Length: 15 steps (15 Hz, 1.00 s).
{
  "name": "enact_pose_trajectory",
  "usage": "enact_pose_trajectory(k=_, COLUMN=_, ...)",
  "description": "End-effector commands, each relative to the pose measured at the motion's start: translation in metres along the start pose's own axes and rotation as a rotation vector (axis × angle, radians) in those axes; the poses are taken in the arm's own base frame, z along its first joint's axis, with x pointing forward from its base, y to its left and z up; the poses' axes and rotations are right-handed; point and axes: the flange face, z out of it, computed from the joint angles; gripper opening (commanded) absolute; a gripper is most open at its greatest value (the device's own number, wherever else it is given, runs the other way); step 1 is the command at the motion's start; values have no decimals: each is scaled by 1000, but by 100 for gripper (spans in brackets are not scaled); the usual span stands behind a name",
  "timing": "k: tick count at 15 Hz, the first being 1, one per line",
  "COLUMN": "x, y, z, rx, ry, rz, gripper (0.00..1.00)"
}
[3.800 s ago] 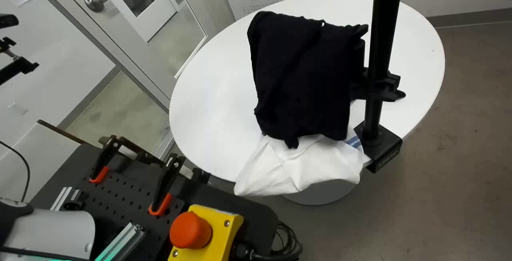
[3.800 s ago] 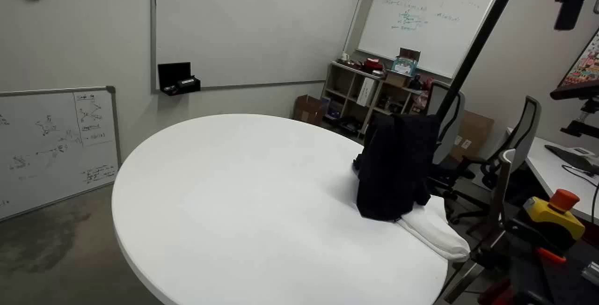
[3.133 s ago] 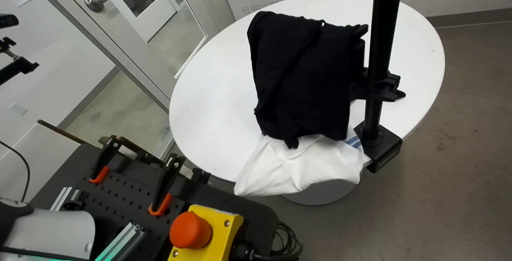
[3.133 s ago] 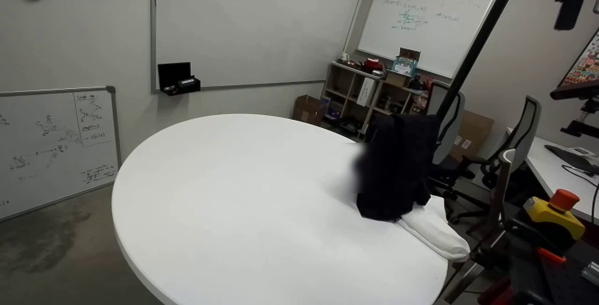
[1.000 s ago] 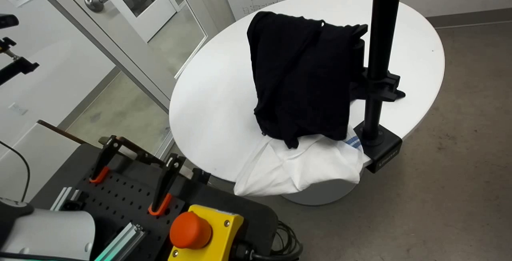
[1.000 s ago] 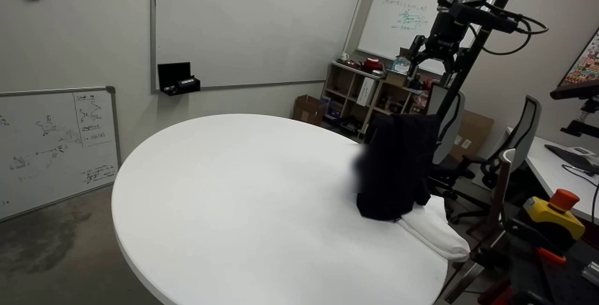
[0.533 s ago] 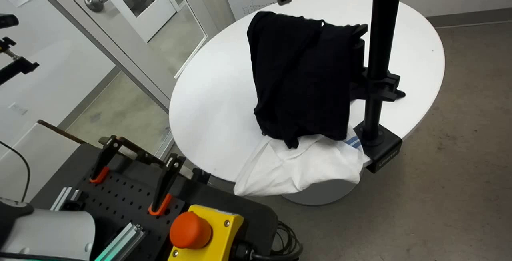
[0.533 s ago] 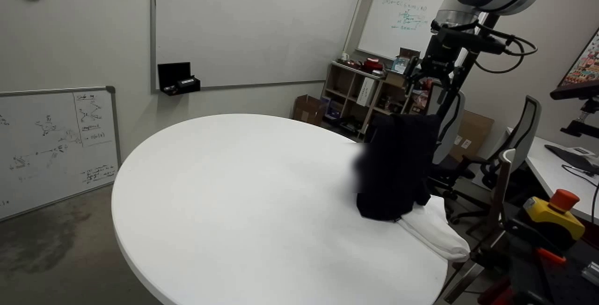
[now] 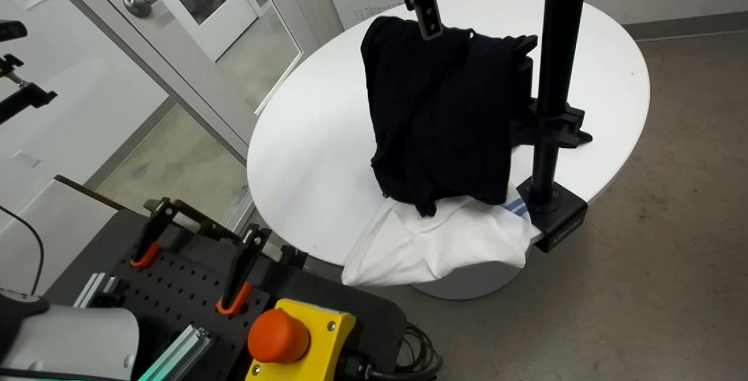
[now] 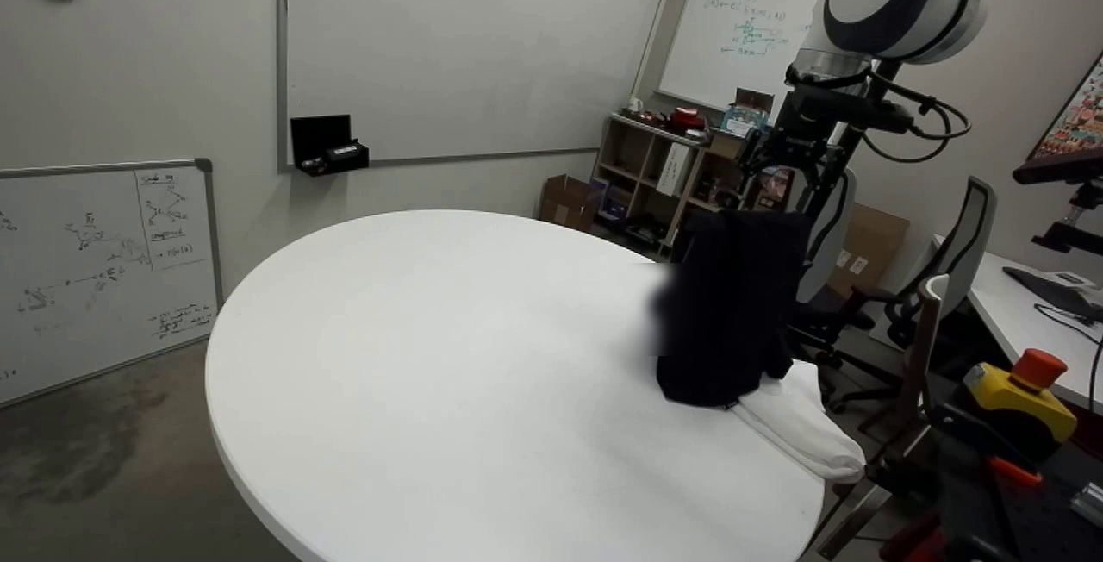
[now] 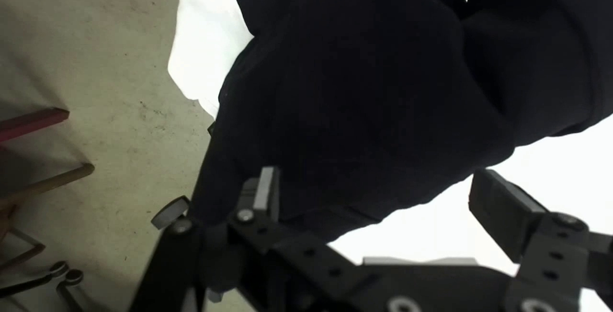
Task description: Remove the black t-shirt from the black stand
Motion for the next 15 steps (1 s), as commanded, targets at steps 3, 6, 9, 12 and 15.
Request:
enact_pose_trajectory(k=3, x=1, y=-5, z=11, rx=26, ry=64, rz=33, gripper=100)
enact_pose_trajectory(k=6, x=1, y=-4, z=20, rx=18, ry=58, rz=41, gripper=96)
enact_pose_trajectory(k=9, x=0, y=-3, z=28, rx=2, ry=53, rz=42, gripper=74)
enact_pose_trajectory(k=12, x=0, y=-4, z=30, rx=1, ry=54, rz=40, gripper=54)
enact_pose_trajectory(k=15, x=-1, y=-7, z=29, rx=5, ry=56, rz=40, gripper=31)
